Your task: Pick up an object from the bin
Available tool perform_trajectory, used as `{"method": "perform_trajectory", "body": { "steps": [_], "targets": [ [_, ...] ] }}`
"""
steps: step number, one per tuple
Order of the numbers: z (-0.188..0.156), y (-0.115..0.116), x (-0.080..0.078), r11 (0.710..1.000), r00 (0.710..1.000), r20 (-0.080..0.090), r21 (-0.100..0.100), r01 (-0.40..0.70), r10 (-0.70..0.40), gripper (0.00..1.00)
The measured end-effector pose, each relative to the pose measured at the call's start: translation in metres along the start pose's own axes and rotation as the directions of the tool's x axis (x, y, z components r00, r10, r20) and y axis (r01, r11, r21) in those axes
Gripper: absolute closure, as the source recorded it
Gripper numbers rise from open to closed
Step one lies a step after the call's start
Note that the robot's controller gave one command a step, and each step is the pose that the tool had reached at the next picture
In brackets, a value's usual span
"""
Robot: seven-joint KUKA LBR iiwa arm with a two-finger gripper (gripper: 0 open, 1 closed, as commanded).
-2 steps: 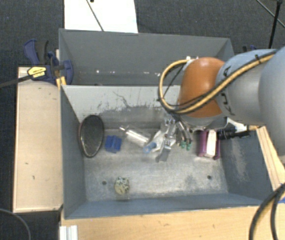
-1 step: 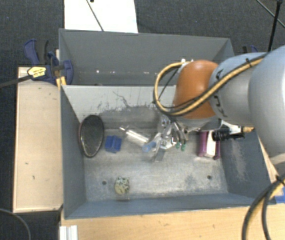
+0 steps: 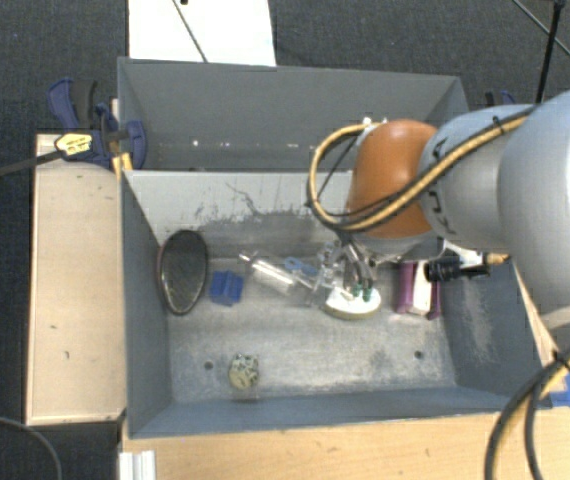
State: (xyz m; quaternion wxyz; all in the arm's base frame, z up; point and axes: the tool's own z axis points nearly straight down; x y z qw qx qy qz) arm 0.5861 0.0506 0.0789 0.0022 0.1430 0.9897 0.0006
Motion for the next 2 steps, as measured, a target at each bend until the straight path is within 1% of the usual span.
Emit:
{"method": "perform_trajectory", "body": {
  "steps": [1,2],
  "targets": [
    [-0.210,-0.021,-0.015,0.999,0.998,0.007,-0.002,-0.054,0.054,1.00],
    [-0.144,-0.084,-0.015,0.994,0.994,-0.006,0.003,0.113,-0.113,1.00]
  ]
}}
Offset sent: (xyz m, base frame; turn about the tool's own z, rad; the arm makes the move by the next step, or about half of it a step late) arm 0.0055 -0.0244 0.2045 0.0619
